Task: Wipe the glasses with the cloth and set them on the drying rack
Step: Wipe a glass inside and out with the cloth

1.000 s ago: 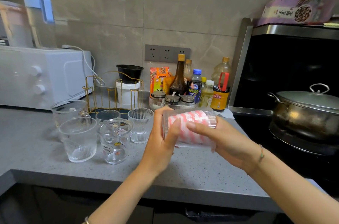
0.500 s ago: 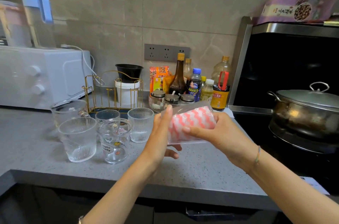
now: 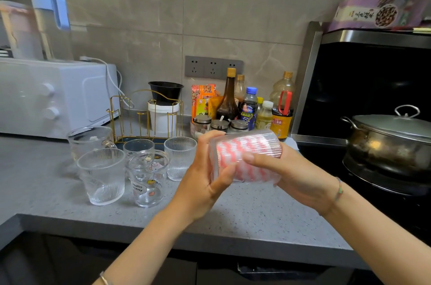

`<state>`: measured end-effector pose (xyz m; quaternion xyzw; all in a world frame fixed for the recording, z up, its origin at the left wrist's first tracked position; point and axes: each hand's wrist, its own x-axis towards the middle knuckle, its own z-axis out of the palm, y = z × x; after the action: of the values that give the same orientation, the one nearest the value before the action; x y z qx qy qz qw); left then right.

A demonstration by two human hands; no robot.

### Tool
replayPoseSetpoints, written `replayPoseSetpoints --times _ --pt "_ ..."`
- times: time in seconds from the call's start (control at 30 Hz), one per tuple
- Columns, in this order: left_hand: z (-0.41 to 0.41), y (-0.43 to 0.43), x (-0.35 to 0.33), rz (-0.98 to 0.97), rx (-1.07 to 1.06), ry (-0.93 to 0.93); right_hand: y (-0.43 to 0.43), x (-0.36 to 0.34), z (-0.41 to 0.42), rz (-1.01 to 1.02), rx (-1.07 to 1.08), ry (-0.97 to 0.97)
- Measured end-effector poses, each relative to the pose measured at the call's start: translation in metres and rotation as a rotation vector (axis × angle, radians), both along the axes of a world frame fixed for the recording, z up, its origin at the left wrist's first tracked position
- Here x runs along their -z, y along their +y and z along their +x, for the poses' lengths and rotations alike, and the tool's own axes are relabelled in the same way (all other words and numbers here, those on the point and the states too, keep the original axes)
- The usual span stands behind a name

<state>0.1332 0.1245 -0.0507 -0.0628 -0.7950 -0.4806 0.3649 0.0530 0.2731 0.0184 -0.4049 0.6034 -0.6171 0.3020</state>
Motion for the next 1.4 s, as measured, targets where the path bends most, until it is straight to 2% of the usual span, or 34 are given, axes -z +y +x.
replayPoseSetpoints --times 0.07,0.17,0.33,0.4,0.47,0.6,0.77,0.9,1.0,1.13,1.3,1.37,1.4 --pt "0.001 0.001 -0.002 0.012 0.016 -0.001 0.001 -0.002 0.0 -0.016 -0.023 0.001" --pt "0.002 0.006 -0.004 0.128 0.047 -0.034 0.0 -0.004 0.001 -0.01 0.007 0.085" --pt "-0.005 0.009 -0.005 0.443 0.057 -0.308 -0.005 -0.008 0.005 0.111 0.119 0.309" --pt "-0.006 0.011 -0.008 0.632 0.092 -0.353 -0.006 -0.007 0.008 0.089 0.181 0.364" --pt "-0.007 0.012 -0.009 0.697 0.091 -0.342 -0.006 -0.004 0.01 0.042 0.248 0.392" --pt "-0.009 0.012 -0.006 0.58 -0.046 -0.237 -0.006 -0.001 0.01 0.026 0.313 0.357" --pt "-0.003 0.011 -0.004 0.265 -0.127 0.05 0.0 -0.012 0.008 0.056 0.142 0.187" --pt "-0.001 0.007 0.0 0.012 -0.142 0.06 0.001 -0.014 0.004 0.042 0.016 0.085" --pt "0.001 0.007 0.0 -0.005 -0.122 0.06 0.001 -0.014 0.003 0.047 -0.008 0.109" --pt "-0.001 0.01 -0.003 0.171 -0.013 -0.037 0.0 -0.012 0.005 0.075 0.048 0.237" --pt "-0.002 0.015 -0.015 0.596 0.161 -0.329 -0.001 -0.01 0.012 0.107 0.144 0.501" --pt "0.0 0.016 -0.02 0.726 0.211 -0.336 -0.002 -0.008 0.016 0.085 0.162 0.558" --pt "0.0 0.016 -0.02 0.731 0.201 -0.321 -0.002 -0.007 0.016 0.076 0.173 0.569"
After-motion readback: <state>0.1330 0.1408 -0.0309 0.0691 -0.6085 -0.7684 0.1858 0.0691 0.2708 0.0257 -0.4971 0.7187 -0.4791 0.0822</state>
